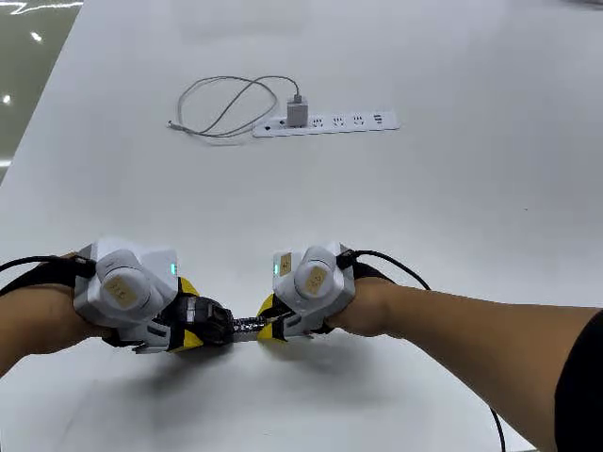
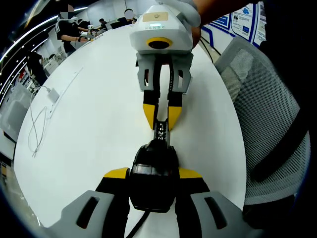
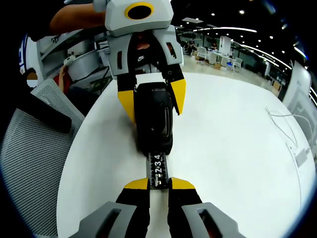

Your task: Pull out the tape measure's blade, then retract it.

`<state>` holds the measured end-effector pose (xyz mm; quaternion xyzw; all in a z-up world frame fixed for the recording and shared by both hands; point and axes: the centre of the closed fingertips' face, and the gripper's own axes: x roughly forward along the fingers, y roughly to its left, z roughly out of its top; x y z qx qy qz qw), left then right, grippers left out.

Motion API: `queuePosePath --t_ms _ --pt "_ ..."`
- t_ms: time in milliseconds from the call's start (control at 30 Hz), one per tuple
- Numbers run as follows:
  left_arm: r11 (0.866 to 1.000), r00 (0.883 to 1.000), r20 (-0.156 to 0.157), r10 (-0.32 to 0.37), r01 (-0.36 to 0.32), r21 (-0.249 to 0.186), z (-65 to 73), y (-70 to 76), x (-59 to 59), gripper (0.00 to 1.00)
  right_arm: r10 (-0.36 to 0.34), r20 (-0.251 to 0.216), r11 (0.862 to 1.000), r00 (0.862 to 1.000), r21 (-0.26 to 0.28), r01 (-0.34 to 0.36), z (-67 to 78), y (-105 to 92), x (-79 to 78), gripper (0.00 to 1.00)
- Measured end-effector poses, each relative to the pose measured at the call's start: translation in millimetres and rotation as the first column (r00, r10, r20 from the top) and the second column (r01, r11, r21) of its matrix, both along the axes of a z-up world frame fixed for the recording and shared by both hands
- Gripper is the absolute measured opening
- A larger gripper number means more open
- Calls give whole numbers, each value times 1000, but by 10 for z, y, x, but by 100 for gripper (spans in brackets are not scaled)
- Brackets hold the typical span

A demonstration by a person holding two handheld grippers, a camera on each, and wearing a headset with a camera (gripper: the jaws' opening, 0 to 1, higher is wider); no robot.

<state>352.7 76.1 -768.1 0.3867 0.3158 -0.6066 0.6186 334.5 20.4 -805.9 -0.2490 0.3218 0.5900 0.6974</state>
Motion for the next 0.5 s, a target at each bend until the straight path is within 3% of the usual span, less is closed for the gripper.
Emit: queuePosePath --t_ms 500 --pt "1000 1000 1 0 0 0 1 -5 -4 30 -5 -4 1000 1000 -13 5 -10 -63 -10 9"
